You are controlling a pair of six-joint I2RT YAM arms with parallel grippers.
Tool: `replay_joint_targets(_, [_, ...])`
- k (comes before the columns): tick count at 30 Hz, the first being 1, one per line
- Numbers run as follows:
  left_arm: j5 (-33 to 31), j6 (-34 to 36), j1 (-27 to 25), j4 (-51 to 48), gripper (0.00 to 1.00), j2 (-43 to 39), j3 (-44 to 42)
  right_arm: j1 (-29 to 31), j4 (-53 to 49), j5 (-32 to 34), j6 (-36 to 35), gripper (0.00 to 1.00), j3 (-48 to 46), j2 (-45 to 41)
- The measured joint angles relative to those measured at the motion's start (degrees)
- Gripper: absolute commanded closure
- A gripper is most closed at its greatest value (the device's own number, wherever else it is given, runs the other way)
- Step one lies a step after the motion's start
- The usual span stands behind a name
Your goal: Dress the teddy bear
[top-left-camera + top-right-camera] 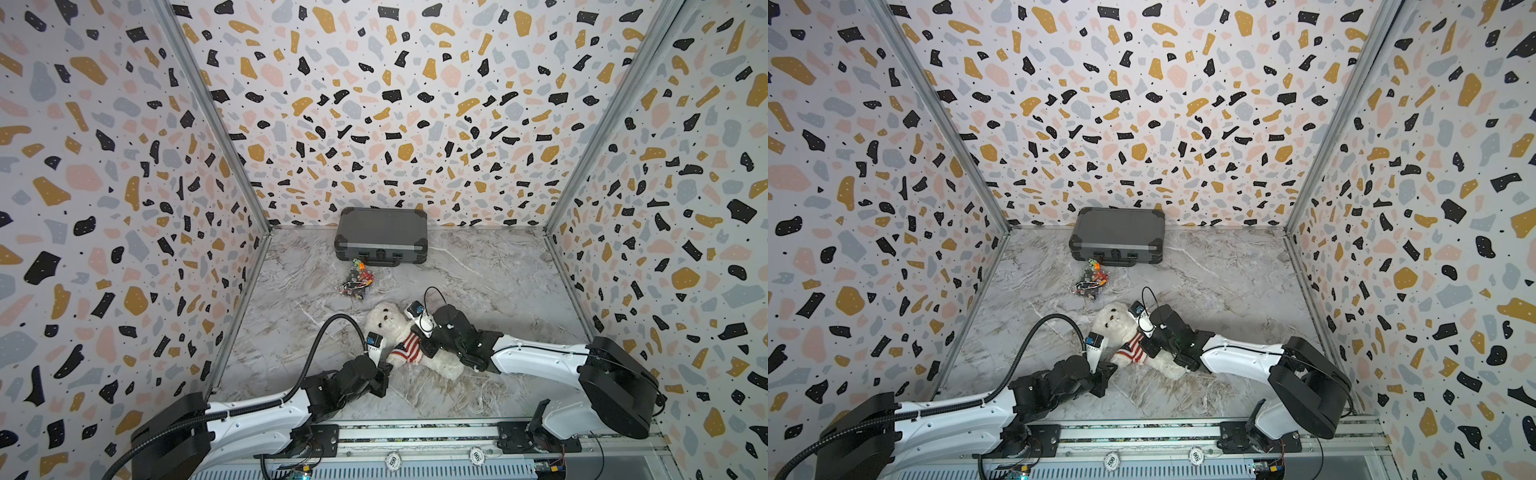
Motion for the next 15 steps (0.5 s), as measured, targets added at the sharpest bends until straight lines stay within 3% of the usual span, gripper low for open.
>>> replay_joint_targets(15, [-1.11,0.87,0.26,3.78,1.00,1.42,0.15,-4.96,0.92,-3.32,1.73,1.00,-5.27,-5.33])
